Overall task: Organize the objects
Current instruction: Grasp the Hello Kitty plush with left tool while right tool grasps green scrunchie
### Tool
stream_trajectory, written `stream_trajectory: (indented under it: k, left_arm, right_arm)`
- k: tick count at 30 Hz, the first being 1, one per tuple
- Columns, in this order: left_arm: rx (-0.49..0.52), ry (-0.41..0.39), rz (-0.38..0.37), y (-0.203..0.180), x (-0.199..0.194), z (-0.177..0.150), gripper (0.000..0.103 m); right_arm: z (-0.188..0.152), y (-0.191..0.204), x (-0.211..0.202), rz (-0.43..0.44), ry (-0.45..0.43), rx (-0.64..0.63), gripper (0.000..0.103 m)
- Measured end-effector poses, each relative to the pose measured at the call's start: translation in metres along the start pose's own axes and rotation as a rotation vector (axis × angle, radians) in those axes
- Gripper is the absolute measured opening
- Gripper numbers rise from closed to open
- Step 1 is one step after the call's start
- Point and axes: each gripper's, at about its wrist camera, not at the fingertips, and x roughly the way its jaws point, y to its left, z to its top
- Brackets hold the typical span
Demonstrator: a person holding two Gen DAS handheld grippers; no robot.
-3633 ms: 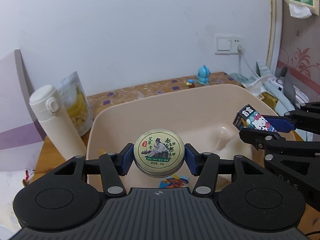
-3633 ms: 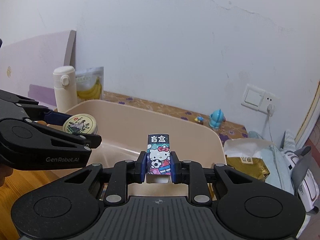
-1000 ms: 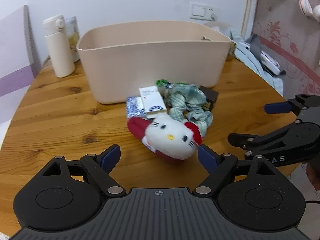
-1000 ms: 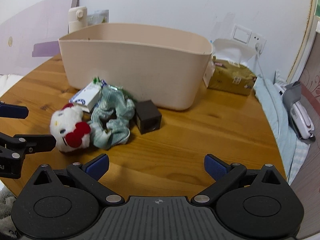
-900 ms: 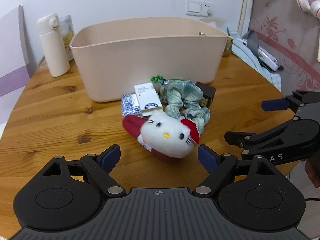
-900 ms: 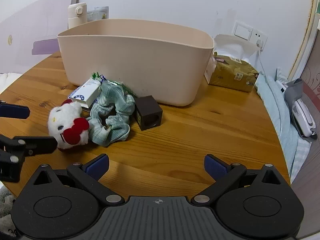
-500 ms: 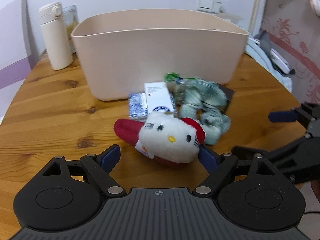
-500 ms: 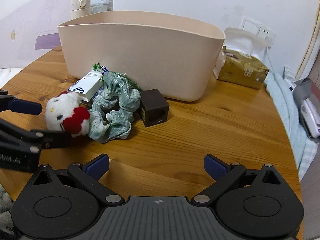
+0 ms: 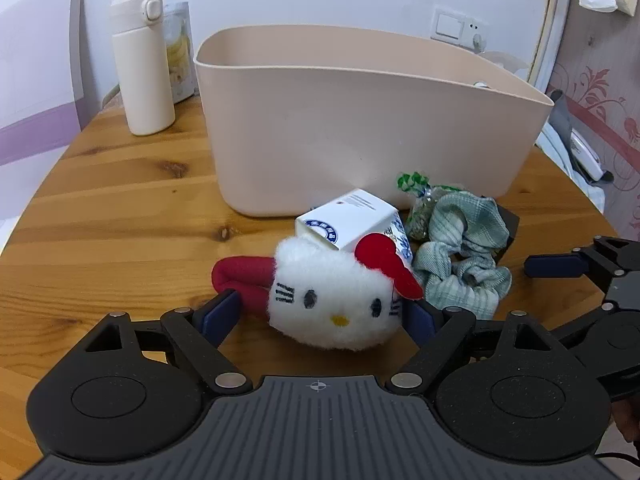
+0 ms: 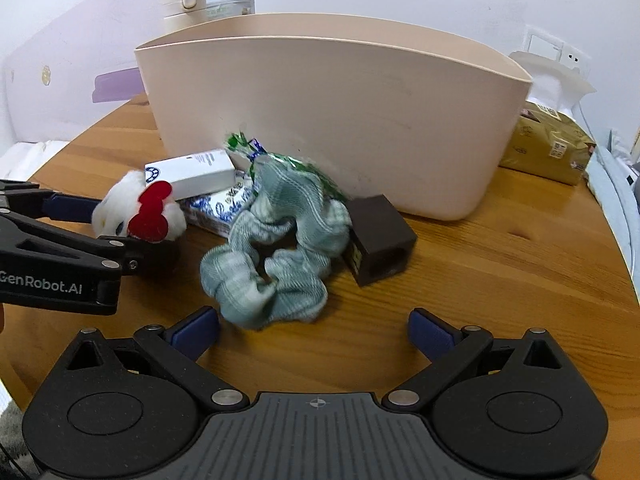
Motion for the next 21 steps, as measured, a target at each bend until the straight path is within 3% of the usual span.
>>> stream_trajectory:
  k: [9, 12, 16, 21]
  left_arm:
    - [0.033, -0.028, 0.005, 0.003, 0.006, 0.001, 0.085]
    - [0.042, -0.037, 0.005, 0.004, 0.008, 0.001, 0.08]
    - [0.096, -0.064, 0.023, 0.0, 0.008, 0.001, 0.063]
    - [0.085, -0.061, 0.025, 0.0, 0.009, 0.0, 0.061]
  right_arm:
    - [0.01, 0.01, 0.01, 0.011, -0.017, -0.011, 0.102]
    - [0.012, 0.012, 0.011, 0.012, -0.028, -0.011, 0.096]
    - [0.014, 0.013, 0.011, 0.011, -0.035, -0.007, 0.084]
    - [0.015, 0.017, 0.007, 0.029, -0.037, -0.024, 0.059]
